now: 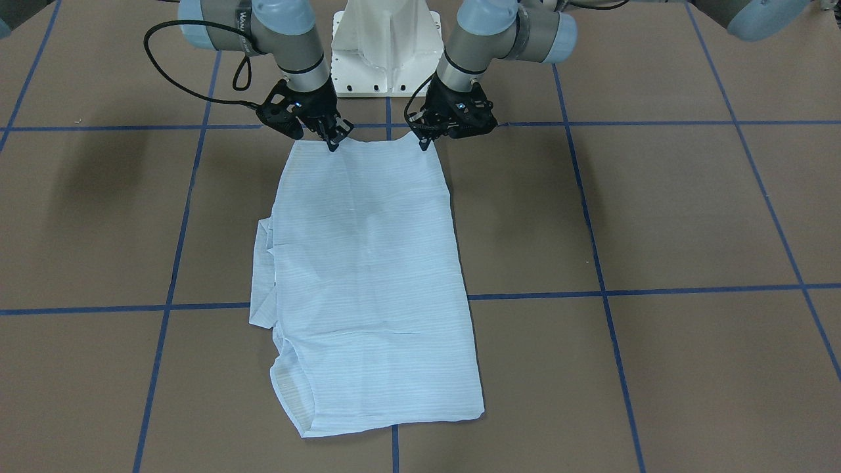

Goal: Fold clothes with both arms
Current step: 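Grasp the shirt's near edge with both grippers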

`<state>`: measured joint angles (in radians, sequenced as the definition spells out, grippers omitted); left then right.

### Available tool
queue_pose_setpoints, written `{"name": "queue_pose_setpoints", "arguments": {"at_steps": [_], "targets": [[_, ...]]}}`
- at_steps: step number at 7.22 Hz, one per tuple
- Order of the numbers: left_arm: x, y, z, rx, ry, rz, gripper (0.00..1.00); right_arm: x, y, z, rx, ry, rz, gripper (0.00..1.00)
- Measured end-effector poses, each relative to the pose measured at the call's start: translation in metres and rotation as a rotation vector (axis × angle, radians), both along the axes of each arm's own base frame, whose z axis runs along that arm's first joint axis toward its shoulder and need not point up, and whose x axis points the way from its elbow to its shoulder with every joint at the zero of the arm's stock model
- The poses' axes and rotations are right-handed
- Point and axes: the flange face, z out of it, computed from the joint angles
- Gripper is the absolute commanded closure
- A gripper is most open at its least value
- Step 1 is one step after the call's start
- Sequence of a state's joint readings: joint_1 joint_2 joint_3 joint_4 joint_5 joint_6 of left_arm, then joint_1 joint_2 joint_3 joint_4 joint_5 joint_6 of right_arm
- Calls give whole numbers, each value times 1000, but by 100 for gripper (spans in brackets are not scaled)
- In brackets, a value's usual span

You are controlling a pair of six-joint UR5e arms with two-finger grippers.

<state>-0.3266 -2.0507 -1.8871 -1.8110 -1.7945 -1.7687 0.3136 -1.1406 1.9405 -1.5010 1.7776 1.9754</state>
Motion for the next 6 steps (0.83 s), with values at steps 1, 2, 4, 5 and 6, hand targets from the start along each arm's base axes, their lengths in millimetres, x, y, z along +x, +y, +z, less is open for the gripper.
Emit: {"name": "queue_pose_setpoints", "arguments": {"at_steps": [1,2,4,5,6], "targets": [[-15,10,-12,-20,-19,25,100,7,15,-14,9,-35,-23,100],[-29,21,-24,-40,-37,52,100,16,33,-30,7,-80,-63,100],[-53,54,-42,-73,-78,117,100,42,64,-60,-55,-177,-197,100],[-67,69,-50,-81,-93,142,100,54,74,-68,-84,-208,-250,100],[-80,80,-55,-89,-106,159,100,63,77,-73,-101,-226,-280,100]]}}
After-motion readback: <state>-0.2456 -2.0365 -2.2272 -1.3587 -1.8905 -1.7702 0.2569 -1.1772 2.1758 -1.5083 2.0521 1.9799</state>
